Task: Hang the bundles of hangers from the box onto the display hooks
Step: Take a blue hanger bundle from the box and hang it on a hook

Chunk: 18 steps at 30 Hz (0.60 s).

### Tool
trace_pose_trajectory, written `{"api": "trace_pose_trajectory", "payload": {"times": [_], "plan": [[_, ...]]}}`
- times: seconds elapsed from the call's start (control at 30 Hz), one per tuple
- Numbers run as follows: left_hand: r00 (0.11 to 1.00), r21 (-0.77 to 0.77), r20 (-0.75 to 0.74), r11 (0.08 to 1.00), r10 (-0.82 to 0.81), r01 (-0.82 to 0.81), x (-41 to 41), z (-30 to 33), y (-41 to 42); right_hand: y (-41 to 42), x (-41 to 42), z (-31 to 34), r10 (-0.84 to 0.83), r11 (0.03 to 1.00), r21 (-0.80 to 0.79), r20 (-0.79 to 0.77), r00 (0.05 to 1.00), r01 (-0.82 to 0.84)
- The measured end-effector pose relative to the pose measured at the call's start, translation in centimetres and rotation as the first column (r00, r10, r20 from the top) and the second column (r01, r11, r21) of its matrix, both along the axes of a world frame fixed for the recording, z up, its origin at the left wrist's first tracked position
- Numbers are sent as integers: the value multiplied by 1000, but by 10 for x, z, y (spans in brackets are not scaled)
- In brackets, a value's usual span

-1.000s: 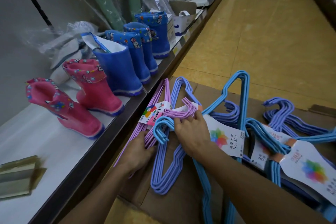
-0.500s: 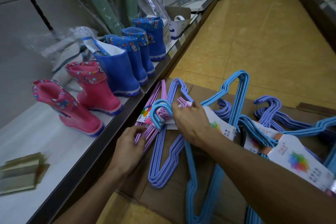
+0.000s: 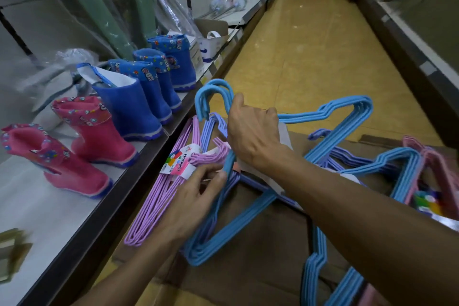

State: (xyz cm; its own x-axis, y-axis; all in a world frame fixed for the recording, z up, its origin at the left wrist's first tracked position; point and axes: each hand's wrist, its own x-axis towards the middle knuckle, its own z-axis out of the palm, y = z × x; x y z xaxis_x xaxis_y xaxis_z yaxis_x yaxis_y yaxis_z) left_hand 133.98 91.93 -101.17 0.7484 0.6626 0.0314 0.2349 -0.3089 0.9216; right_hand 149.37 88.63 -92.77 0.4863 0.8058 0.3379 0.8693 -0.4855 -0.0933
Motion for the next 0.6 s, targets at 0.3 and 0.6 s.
{"api": "trace_pose_trajectory", "payload": {"times": [0.3,0.6], "plan": [[981,153,-187,985,-52,81,38,16,-19,-33,18,15,-158,987,-48,-232,960,151],[966,313,-238,933,-105,178,65,8,-45,-63,34,20,-239,970,-90,-244,940,224]]}}
